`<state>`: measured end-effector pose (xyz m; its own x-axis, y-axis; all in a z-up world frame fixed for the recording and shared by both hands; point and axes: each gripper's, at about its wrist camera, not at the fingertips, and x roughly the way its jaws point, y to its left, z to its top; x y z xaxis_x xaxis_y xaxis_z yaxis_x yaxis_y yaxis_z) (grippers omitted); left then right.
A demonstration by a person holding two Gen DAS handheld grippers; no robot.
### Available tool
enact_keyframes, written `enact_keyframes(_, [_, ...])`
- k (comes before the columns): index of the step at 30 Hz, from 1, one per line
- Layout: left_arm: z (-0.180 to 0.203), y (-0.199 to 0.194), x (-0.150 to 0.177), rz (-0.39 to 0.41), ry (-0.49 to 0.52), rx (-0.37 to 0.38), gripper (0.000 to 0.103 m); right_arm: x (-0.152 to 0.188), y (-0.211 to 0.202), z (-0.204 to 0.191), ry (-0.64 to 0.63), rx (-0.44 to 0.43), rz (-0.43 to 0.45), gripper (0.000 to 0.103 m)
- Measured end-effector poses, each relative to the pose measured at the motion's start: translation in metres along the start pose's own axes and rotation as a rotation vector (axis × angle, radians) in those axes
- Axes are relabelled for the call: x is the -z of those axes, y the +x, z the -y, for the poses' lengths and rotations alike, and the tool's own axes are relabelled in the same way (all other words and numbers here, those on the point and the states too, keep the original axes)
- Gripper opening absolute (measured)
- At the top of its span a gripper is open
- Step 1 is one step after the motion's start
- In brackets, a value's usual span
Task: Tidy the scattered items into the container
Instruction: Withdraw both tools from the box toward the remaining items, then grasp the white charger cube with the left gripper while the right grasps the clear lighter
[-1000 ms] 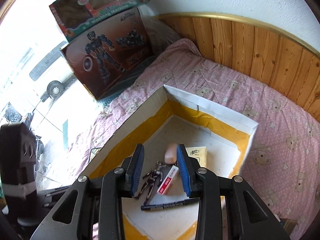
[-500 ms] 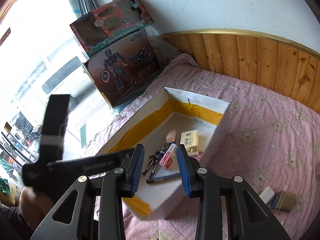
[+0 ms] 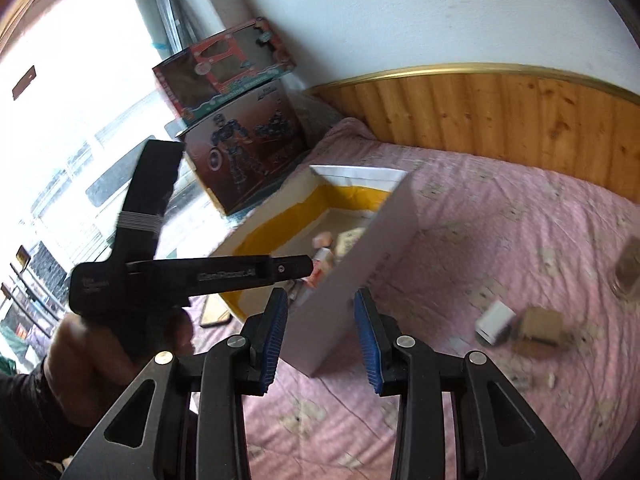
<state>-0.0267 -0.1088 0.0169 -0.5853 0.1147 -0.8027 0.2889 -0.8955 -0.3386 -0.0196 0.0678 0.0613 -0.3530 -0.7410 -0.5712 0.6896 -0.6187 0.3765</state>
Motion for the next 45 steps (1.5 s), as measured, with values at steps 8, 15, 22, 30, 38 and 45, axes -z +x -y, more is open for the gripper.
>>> enact_keyframes(8, [0.052,0.03,0.018,-0.095,0.143,0.107,0.037,0.035,-0.032,0.097,0.233,0.127,0.071,0.039])
enact_keyframes(15, [0.084,0.067,0.024,-0.155,0.24,0.123,0.041,0.054,-0.029,0.158,0.36,0.285,0.002,0.045])
enact_keyframes(22, [0.101,0.117,0.019,-0.171,0.328,0.093,0.043,0.065,-0.005,0.174,0.301,0.371,-0.095,0.052])
enact_keyframes(30, [0.089,0.165,0.008,-0.191,0.311,0.085,0.045,0.07,0.04,0.144,-0.07,0.445,-0.23,0.061])
enact_keyframes(38, [0.104,0.195,0.006,-0.205,0.346,0.103,0.046,0.075,0.067,0.145,-0.273,0.4,-0.248,0.064])
enact_keyframes(45, [0.099,0.2,0.002,-0.176,0.33,0.094,0.038,0.076,0.071,0.161,-0.227,0.301,-0.263,0.066])
